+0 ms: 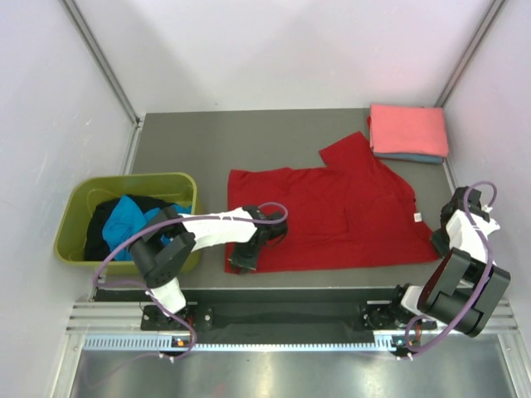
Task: Fold and stack the t-shirts
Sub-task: Fold the tshirt
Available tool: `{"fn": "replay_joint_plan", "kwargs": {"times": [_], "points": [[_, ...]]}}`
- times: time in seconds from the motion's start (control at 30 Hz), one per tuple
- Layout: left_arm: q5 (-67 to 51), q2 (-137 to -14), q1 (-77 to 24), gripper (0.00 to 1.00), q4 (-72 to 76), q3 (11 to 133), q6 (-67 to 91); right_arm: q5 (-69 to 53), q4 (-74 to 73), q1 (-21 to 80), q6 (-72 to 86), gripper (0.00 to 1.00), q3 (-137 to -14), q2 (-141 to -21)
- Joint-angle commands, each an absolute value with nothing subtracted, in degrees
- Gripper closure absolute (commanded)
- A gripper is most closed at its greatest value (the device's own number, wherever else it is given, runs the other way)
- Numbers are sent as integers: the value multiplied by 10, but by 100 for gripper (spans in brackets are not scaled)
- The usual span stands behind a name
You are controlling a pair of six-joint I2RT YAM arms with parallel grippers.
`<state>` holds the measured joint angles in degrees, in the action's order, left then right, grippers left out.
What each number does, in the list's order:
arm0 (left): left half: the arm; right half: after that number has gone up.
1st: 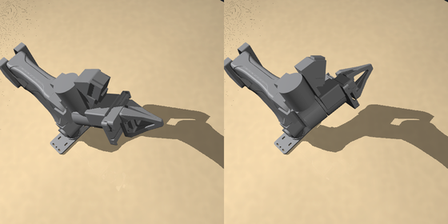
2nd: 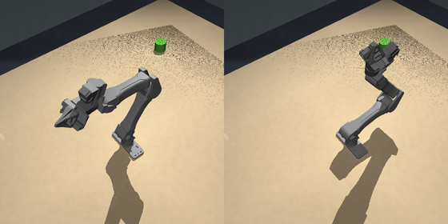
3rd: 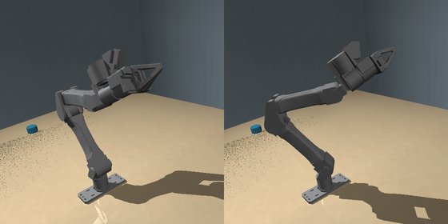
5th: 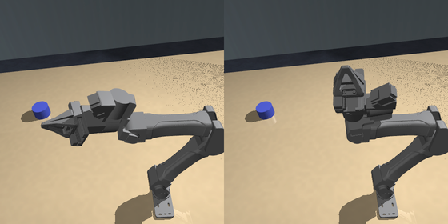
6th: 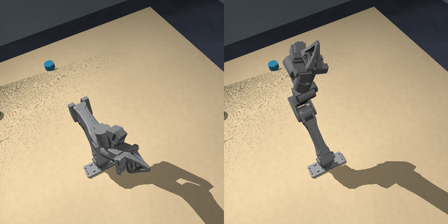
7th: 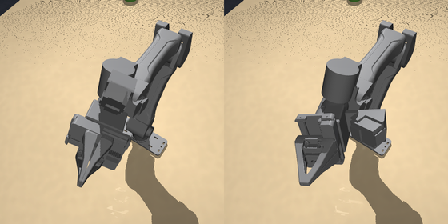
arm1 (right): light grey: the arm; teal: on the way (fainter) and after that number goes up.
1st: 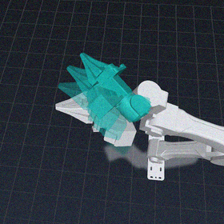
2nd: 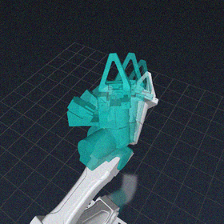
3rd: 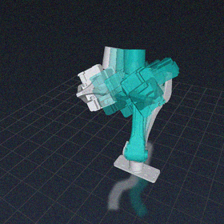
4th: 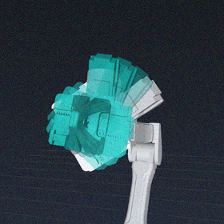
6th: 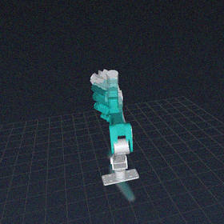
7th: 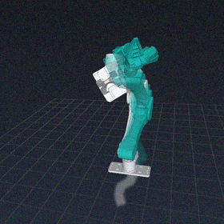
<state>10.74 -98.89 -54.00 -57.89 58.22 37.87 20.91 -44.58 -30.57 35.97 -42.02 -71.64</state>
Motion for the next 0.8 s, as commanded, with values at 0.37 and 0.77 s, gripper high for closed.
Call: {"fn": "replay_joint_plan", "kwargs": {"times": [0.37, 0.77], "points": [[193, -970, -436, 67, -622, 899, 327, 26, -378, -278, 325, 59, -518, -636], [209, -1217, -266, 98, -570, 1137, 242, -54, -279, -105, 249, 66, -606, -693]]}}
